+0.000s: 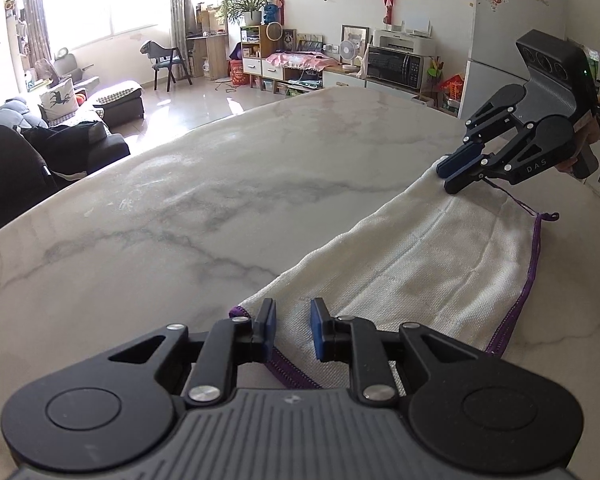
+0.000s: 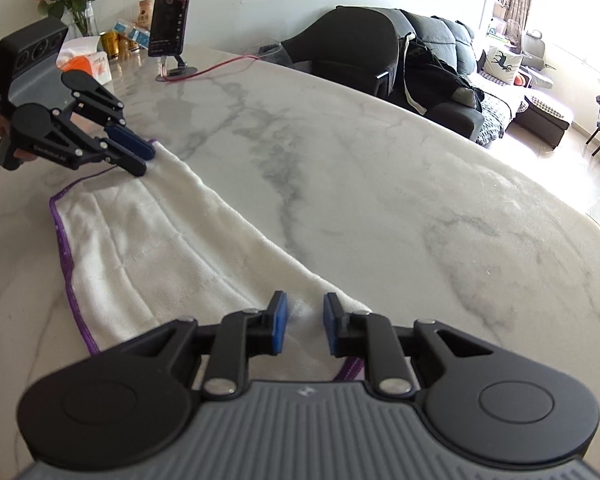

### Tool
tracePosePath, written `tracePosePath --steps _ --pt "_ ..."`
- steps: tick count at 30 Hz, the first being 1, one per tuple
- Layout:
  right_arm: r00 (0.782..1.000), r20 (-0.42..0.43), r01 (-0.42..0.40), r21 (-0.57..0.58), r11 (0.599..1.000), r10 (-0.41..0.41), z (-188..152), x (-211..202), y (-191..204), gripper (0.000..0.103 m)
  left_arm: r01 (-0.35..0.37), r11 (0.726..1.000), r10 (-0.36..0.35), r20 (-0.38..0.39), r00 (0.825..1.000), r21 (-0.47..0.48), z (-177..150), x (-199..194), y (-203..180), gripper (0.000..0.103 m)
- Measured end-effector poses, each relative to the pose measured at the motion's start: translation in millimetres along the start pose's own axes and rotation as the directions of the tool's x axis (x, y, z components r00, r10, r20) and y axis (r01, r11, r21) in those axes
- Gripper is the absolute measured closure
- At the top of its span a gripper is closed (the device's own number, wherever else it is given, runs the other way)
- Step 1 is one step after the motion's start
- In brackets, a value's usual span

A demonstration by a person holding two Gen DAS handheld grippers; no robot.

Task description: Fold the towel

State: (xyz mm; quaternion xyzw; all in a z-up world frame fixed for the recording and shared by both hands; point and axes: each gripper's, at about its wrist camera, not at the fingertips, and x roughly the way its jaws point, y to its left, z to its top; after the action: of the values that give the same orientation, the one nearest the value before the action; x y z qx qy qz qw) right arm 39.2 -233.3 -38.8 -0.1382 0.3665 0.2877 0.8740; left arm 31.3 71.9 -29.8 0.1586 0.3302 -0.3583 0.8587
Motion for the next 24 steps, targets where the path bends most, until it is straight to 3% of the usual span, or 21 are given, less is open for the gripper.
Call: tracePosePath --steps 13,24 --pt "0.999 0.010 0.044 0.030 0.999 -0.045 -8.2 -19.1 -4.6 0.082 -0.018 1.000 0.018 0.012 1.000 0.004 -0.5 -17.8 -9.0 0.083" --pt "0.990 0.025 -0.136 -0.139 0.981 0.141 24.3 -10.4 74.9 0.083 0.128 0.976 -0.128 -0.013 0.992 0.177 9.1 -13.5 -67.6 0.083"
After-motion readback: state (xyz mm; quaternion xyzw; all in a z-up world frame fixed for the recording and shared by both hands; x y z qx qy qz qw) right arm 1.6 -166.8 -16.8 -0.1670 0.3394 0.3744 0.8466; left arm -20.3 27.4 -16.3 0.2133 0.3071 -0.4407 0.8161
